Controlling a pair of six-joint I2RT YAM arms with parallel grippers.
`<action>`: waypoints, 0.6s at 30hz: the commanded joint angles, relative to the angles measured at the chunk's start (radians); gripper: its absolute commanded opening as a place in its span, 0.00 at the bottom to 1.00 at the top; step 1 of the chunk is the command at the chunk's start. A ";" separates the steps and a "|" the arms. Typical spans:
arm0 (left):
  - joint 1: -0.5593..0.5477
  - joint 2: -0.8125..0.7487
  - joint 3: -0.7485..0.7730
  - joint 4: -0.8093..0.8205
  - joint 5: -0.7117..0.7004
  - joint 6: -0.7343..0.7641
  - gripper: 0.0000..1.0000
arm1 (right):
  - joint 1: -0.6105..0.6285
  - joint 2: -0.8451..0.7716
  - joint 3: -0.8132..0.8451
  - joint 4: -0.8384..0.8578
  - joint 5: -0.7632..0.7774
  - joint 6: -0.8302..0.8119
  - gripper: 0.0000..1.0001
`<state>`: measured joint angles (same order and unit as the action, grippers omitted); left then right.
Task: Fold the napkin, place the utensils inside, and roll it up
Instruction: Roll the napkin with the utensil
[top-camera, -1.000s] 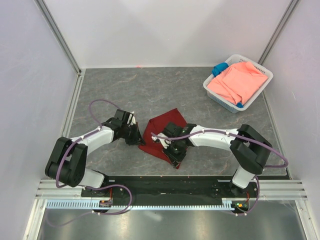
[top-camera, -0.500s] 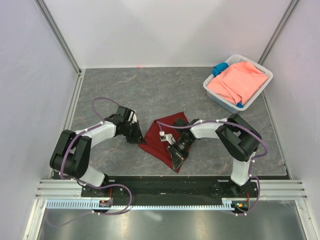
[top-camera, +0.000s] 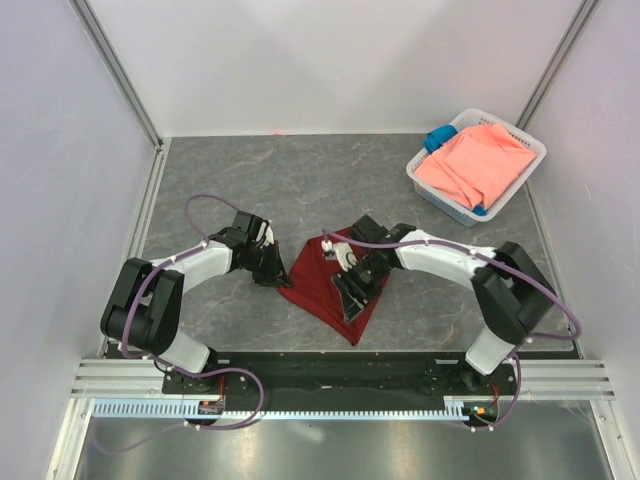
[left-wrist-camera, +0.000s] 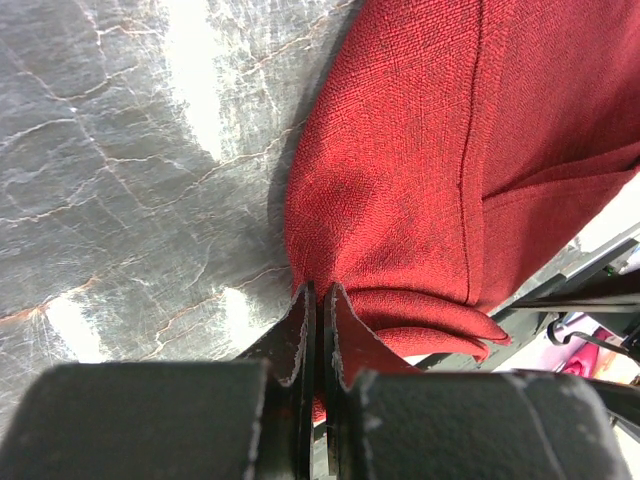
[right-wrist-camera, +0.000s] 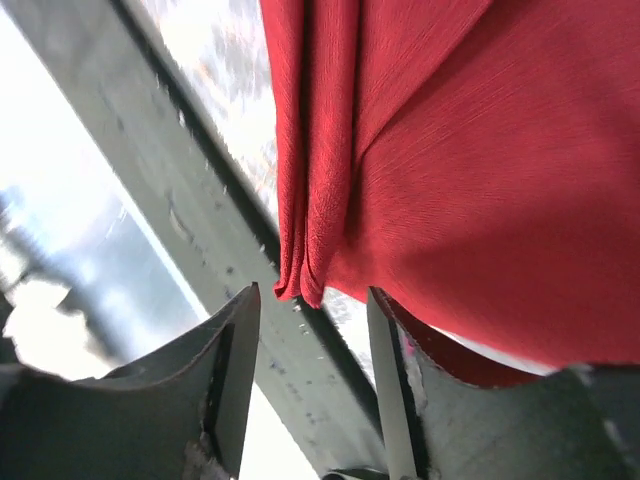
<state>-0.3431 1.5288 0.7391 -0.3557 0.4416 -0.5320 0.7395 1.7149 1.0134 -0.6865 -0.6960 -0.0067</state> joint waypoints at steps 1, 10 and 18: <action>0.006 0.030 -0.010 -0.011 -0.072 0.067 0.02 | 0.020 -0.156 0.117 -0.062 0.265 0.077 0.56; 0.006 0.016 -0.015 -0.009 -0.067 0.063 0.02 | 0.424 -0.235 0.094 0.211 0.817 0.194 0.57; 0.006 0.024 -0.015 -0.009 -0.058 0.061 0.02 | 0.546 -0.041 0.145 0.257 1.006 0.117 0.55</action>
<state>-0.3416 1.5307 0.7387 -0.3527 0.4511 -0.5293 1.2598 1.6188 1.1240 -0.4690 0.1543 0.1402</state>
